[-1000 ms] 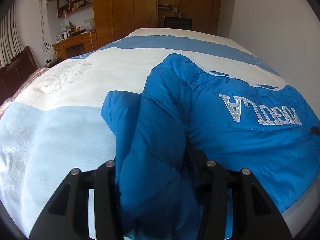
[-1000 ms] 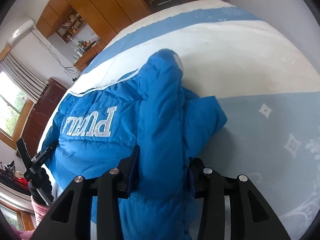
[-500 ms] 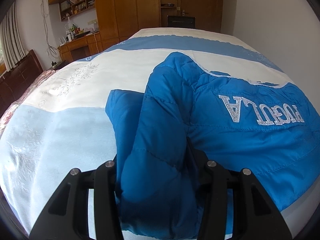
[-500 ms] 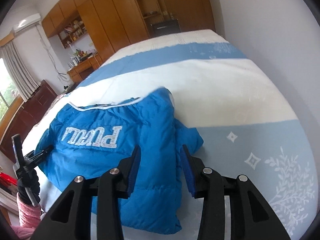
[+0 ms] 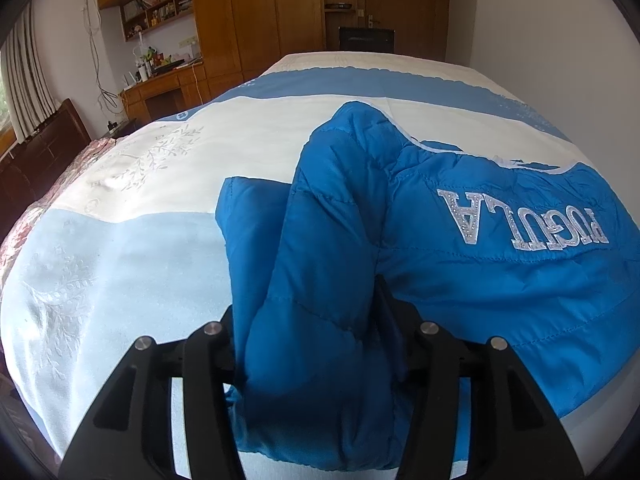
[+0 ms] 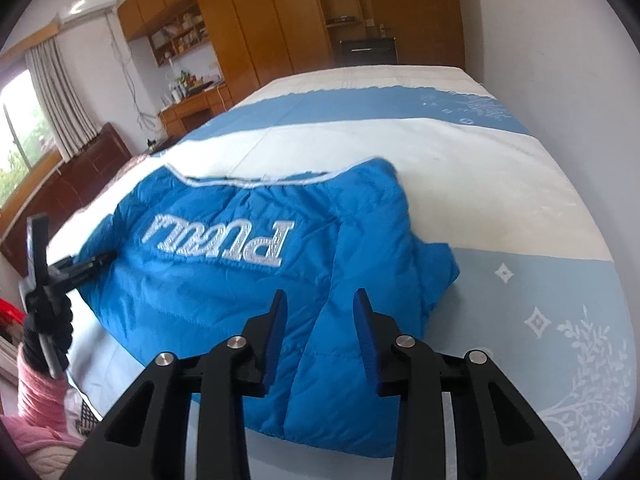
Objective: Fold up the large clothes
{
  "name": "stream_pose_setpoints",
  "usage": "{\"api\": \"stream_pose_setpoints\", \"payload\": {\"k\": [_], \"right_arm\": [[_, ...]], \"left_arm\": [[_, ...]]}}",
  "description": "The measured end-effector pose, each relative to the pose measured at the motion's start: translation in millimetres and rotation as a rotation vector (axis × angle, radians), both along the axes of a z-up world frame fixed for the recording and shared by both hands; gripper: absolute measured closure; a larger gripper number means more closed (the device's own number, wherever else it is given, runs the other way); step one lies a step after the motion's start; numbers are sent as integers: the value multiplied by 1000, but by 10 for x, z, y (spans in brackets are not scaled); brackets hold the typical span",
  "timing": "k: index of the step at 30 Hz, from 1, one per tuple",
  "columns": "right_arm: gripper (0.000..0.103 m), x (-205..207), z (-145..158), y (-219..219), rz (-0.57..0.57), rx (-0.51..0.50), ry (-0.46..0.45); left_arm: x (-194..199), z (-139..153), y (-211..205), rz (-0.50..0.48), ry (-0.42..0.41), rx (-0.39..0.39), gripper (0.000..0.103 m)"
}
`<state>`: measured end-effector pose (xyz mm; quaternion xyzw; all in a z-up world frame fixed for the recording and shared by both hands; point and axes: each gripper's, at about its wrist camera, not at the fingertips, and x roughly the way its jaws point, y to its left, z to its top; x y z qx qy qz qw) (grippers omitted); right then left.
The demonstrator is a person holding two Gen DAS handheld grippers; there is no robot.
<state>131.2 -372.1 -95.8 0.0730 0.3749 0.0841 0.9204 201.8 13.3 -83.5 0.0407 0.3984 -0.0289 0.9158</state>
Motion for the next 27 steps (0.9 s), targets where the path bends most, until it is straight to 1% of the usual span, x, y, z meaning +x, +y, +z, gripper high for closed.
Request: {"api": "stream_pose_setpoints", "payload": {"k": [3,4,6,9,12,15,16,19,23,24,27], "right_arm": [[70,16,-76,41,0,-18,12],[70,26,-114,51,-2,-25,19],[71,38,-157,68,-6,-34,25],[72,53,-221,81,-17,-49,27],[72,45,-261,84,-23,-47,26],[72,17,-260,63,-22,-42,23],[72,1,-253,55,-21,-38,21],[72,-44,-211,15,-20,-34,13],[72,-84,-172,-33,-20,-43,5],[72,-85,-169,-41,-19,-44,5],[72,-98,-199,-78,-15,-37,13]], "left_arm": [[-17,12,14,6,2,-4,48],[-29,18,15,11,1,-1,42],[-87,57,12,20,-28,25,34],[-175,135,-45,18,-69,72,31],[-280,224,-79,6,-90,82,30],[-374,273,-111,14,-89,92,29],[-395,279,-109,15,-83,87,29],[-484,274,-65,24,-34,32,28],[-572,210,-8,34,38,-65,25],[-584,195,9,39,49,-85,23],[-594,133,39,62,64,-115,23]]}}
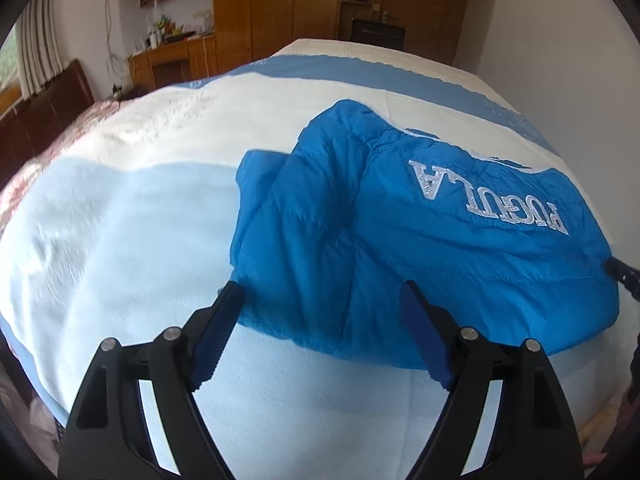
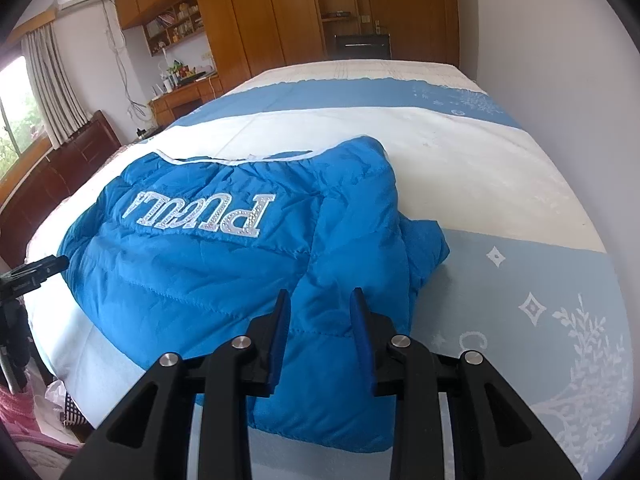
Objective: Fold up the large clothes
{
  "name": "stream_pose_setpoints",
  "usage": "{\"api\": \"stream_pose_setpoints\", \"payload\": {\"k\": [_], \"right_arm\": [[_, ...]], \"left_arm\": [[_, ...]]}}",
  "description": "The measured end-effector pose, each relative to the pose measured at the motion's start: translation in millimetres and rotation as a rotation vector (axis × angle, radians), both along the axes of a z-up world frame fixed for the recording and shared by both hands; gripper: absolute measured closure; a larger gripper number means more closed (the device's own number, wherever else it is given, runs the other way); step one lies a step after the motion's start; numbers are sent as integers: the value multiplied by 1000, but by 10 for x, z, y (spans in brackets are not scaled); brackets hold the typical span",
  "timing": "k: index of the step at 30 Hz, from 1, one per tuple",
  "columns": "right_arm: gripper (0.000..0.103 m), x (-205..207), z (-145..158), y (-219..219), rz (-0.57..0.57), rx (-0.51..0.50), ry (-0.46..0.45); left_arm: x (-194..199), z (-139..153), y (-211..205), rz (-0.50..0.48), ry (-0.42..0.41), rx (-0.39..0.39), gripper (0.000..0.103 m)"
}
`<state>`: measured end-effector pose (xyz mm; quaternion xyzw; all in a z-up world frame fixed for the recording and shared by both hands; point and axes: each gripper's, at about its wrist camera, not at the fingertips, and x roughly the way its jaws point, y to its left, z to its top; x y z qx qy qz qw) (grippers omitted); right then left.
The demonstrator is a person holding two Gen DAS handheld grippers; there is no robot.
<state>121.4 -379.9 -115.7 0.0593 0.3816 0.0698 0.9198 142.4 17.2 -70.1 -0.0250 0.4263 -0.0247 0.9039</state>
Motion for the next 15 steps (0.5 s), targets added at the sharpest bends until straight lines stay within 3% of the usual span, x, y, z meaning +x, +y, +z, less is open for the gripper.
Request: {"api": "stream_pose_setpoints", "payload": {"k": [8,11,15], "right_arm": [[76,95,-290,-17,9,15,71],[76,113,-380,10,6,7,71],[76,107,-394,-8,7,25,72]], "left_arm": [[-5,-136,118,43,61,-127,22],[6,-261,190,57,110,-213,21],[31,-364,319,71,114,-340,20]]}}
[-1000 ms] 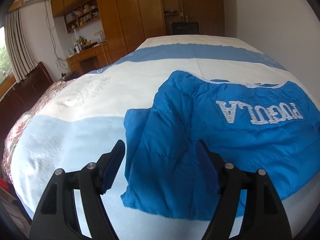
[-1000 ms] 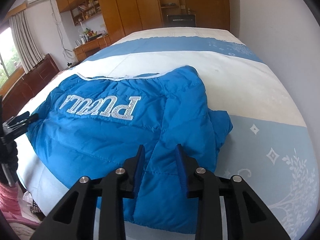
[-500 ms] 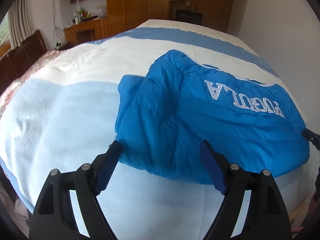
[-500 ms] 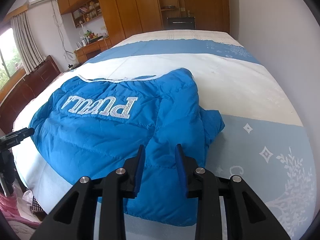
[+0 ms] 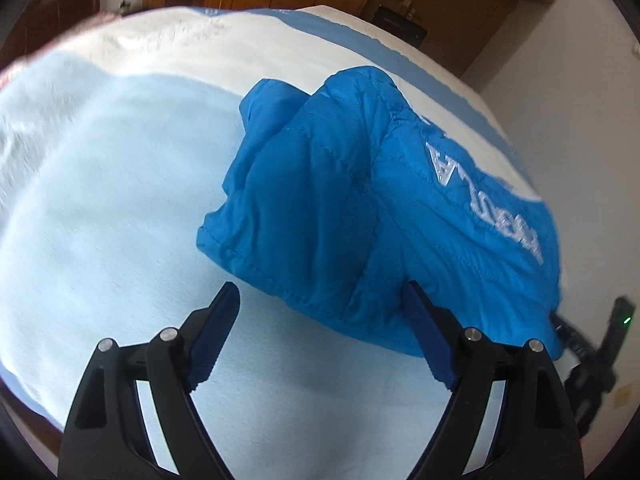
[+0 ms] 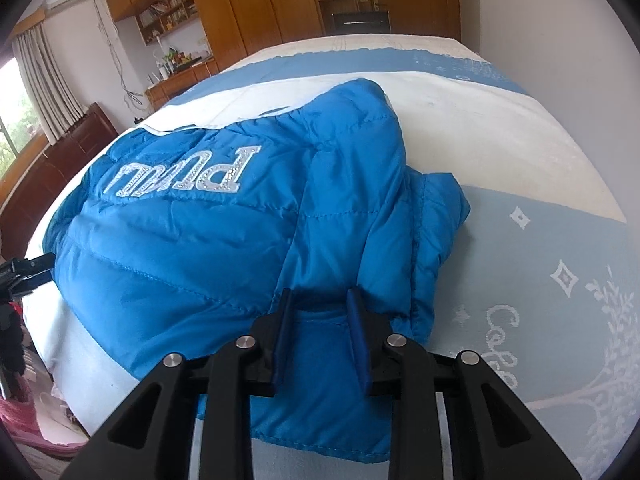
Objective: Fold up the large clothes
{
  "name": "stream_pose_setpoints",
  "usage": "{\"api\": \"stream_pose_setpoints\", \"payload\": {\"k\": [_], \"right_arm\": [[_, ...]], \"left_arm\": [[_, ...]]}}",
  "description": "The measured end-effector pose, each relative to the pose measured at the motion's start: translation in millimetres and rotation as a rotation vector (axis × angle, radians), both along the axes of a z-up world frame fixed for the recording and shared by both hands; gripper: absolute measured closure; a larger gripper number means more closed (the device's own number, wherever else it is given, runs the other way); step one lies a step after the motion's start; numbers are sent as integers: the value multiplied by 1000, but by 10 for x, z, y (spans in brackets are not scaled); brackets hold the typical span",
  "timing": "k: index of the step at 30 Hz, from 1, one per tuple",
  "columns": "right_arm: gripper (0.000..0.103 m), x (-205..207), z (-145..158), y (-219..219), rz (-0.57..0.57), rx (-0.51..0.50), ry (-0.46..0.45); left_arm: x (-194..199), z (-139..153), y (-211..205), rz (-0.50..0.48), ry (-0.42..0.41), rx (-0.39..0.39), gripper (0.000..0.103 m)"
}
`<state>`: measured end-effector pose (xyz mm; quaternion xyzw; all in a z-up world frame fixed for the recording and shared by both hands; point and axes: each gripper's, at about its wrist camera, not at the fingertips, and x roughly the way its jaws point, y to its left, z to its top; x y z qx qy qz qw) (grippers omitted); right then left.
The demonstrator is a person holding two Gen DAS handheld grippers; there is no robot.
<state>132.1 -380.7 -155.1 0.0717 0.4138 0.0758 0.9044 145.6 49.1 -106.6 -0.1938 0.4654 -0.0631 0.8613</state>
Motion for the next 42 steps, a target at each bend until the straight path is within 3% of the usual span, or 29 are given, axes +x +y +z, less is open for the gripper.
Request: {"api": "stream_pose_setpoints", "payload": {"k": [6,11,14,15,19,25,42], "right_arm": [[76,-15,9,-27,1,14,-5],[76,-25,13,-58,6,36,0],[76,-15,23,-76,6,49,10],[76,-9,26,-79,5,53,14],[76,-7,53,-62,3,51,33],[77,45,30,-19,5,21,43],[77,5,-20,-26,-16,37,-1]], "left_arm": [[137,-157,159,48,27,-165,19],[342,-214,293,97,17,-257,20],[424,-269,345,122,22,-311,36],[429,-280,345,115,18,-335,47],[308,-232,249,115,-33,-303,63],[309,-486,349,99,-17,-401,64],[327,-420,195,78,-45,-319,65]]}}
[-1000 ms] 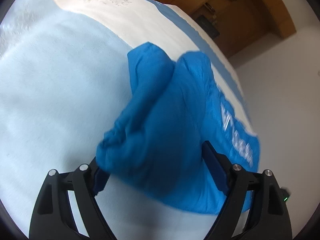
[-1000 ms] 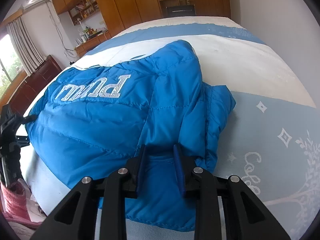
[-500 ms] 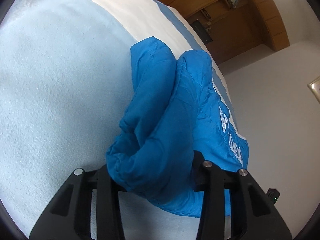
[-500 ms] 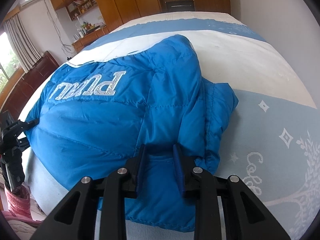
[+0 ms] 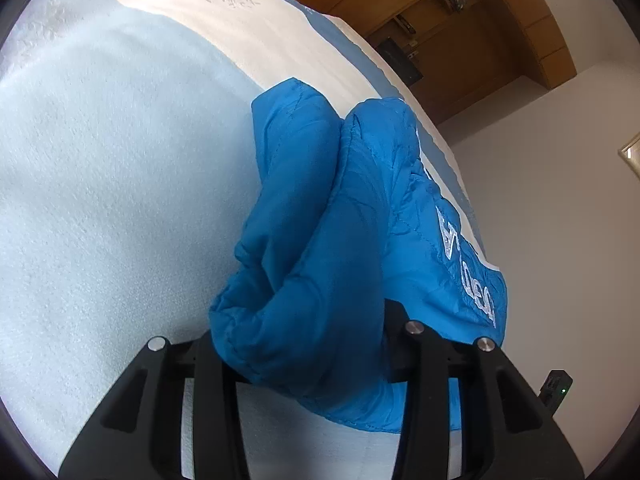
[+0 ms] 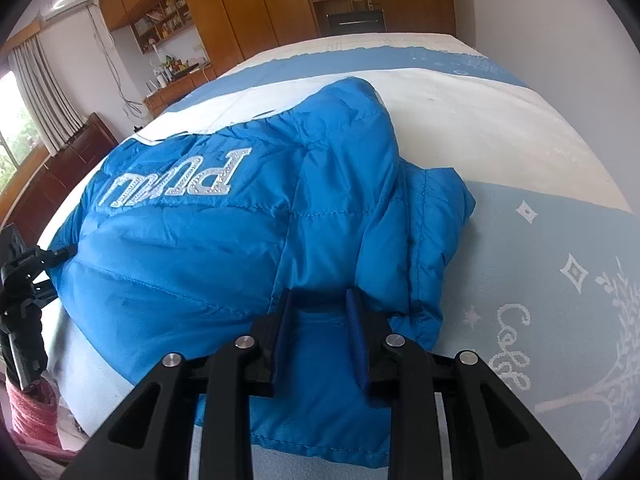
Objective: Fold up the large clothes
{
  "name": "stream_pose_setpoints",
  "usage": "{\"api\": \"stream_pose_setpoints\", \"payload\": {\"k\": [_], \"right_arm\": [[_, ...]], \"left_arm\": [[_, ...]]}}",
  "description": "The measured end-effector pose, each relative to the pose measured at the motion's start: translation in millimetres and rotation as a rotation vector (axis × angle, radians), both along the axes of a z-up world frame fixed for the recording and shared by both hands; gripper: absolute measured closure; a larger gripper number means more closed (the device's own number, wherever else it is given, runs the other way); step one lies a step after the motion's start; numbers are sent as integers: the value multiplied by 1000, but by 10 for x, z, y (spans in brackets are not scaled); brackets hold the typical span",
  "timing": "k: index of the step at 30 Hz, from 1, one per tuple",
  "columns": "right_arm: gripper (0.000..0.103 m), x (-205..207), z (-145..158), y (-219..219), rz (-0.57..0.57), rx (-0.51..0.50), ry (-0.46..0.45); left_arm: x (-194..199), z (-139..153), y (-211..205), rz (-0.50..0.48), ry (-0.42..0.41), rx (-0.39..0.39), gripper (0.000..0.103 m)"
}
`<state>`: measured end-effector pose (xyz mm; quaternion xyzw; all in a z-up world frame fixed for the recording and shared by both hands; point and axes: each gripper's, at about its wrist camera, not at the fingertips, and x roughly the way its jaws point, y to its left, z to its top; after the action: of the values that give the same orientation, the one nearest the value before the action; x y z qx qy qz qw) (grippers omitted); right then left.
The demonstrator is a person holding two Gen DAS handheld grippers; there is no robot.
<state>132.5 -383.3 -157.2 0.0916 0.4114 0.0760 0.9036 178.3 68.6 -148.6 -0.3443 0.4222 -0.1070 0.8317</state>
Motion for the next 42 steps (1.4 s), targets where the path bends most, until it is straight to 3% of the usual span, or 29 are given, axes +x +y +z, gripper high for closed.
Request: {"api": "stream_pose_setpoints", "payload": {"k": [7,14,20,26,33,42], "right_arm": [[74,-79,185,-54,24,6,-18],[70,-305,589,-233,34,20,-116],[69,-445,794,-336,16,-7,-167],[68,-573,870,-400,18,17,-177],[68,-718,914,-503,-4,16,-185],[68,-792,853,-705,-42,35,-167]], "left_arm": [[-41,303,-237,11,-55,131,70],[-136,846,-610,2,-179,271,72],[-193,1304,-1152,-63,-294,390,73],[-206,1558,-1809,-181,-396,464,73],[-149,1641,-2441,-311,-455,491,75],[-46,1389,-2999,-459,-441,511,75]]}}
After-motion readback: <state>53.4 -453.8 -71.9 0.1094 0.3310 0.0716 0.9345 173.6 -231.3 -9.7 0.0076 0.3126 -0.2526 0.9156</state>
